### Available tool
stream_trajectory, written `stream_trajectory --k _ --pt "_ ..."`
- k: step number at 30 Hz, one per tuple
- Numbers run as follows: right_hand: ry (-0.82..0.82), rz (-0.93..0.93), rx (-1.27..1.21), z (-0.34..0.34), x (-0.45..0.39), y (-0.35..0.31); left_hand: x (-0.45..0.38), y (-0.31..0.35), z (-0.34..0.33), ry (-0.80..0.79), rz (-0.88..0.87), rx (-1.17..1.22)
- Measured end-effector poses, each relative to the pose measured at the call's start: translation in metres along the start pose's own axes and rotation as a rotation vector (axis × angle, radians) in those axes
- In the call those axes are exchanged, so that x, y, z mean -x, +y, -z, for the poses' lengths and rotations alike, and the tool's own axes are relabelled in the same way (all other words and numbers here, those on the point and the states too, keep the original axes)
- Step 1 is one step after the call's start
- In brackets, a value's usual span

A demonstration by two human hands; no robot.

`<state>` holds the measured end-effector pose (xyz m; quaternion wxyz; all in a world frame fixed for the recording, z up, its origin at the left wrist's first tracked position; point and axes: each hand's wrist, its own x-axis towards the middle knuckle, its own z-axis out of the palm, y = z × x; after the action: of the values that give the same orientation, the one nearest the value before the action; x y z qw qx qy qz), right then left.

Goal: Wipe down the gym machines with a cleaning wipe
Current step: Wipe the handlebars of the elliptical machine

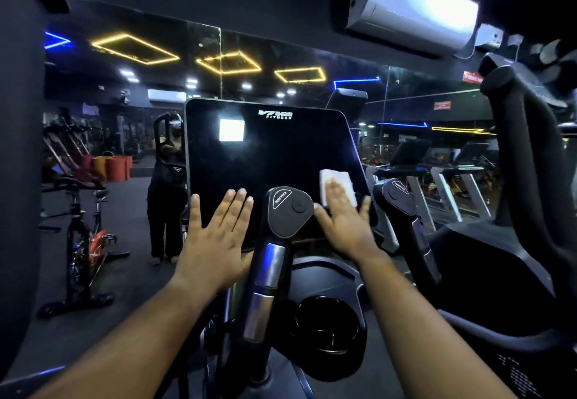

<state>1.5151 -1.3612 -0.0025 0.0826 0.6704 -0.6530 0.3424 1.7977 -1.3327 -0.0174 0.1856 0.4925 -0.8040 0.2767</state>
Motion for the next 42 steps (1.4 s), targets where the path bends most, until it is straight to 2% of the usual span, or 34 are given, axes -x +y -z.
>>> stream_trajectory --k 2,3,4,6,8,10,11,14,15,17,20,22,23,27,28,31,33,34,35,36,37,39,42 --pt "0.012 -0.293 -0.128 0.017 -0.020 0.016 -0.001 0.000 -0.001 0.011 0.000 0.013" --pt "0.017 -0.368 -0.163 0.021 -0.030 0.015 -0.001 0.001 -0.001 0.021 -0.004 0.010" --pt "0.028 -0.362 -0.147 0.021 -0.038 0.005 -0.001 0.001 -0.001 0.029 -0.004 0.002" --pt "0.060 -0.173 -0.057 0.011 -0.050 -0.026 0.000 0.001 -0.003 0.047 -0.005 0.004" --pt "0.019 0.088 0.016 0.002 -0.057 -0.047 0.000 0.002 -0.003 0.070 0.000 0.014" --pt "0.023 0.168 0.077 0.006 -0.064 -0.041 0.000 0.002 -0.002 0.079 0.004 0.020" --pt "0.062 0.095 0.078 0.011 -0.068 -0.028 0.000 0.002 -0.003 0.080 0.002 0.016" --pt "0.124 -0.285 -0.080 0.028 -0.072 0.002 -0.001 0.002 -0.007 0.084 0.007 -0.011" --pt "0.116 -0.316 -0.062 0.026 -0.072 -0.002 -0.002 0.002 -0.008 0.083 0.009 -0.013" --pt "0.096 -0.191 0.002 0.014 -0.066 -0.030 -0.003 0.002 -0.009 0.097 0.006 -0.005" --pt "0.050 0.302 0.167 -0.022 -0.046 -0.076 -0.002 0.002 -0.007 0.145 0.012 0.019" --pt "0.022 0.506 0.334 -0.036 -0.036 -0.071 -0.001 0.002 -0.006 0.160 0.012 0.034" --pt "0.006 0.517 0.320 -0.031 -0.037 -0.058 0.000 0.001 -0.008 0.165 0.012 0.027" --pt "0.039 0.043 0.026 0.003 -0.039 -0.027 0.003 -0.001 -0.012 0.164 0.085 0.006" --pt "0.040 0.025 0.004 -0.003 -0.039 -0.035 0.004 -0.001 -0.012 0.168 0.109 0.008" --pt "-0.006 0.235 -0.191 -0.041 -0.020 -0.076 0.007 0.000 -0.014 0.191 0.180 0.024" --pt "-0.121 0.332 -0.184 -0.063 -0.017 -0.091 0.009 -0.002 -0.017 0.220 0.236 0.047" --pt "-0.102 0.468 -0.174 -0.061 -0.021 -0.096 0.013 -0.003 -0.020 0.232 0.260 0.072" --pt "-0.199 0.557 -0.182 -0.056 -0.021 -0.106 0.015 -0.004 -0.022 0.238 0.277 0.104" --pt "-0.209 0.572 -0.110 -0.042 -0.017 -0.114 0.018 -0.006 -0.023 0.233 0.295 0.135" --pt "-0.123 0.574 -0.007 -0.036 -0.022 -0.113 0.019 -0.008 -0.024 0.224 0.312 0.162" --pt "0.013 0.441 0.190 -0.024 -0.036 -0.118 0.020 -0.008 -0.024 0.206 0.339 0.192" --pt "-0.079 0.364 0.089 -0.023 -0.043 -0.149 0.019 -0.009 -0.023 0.207 0.366 0.236"
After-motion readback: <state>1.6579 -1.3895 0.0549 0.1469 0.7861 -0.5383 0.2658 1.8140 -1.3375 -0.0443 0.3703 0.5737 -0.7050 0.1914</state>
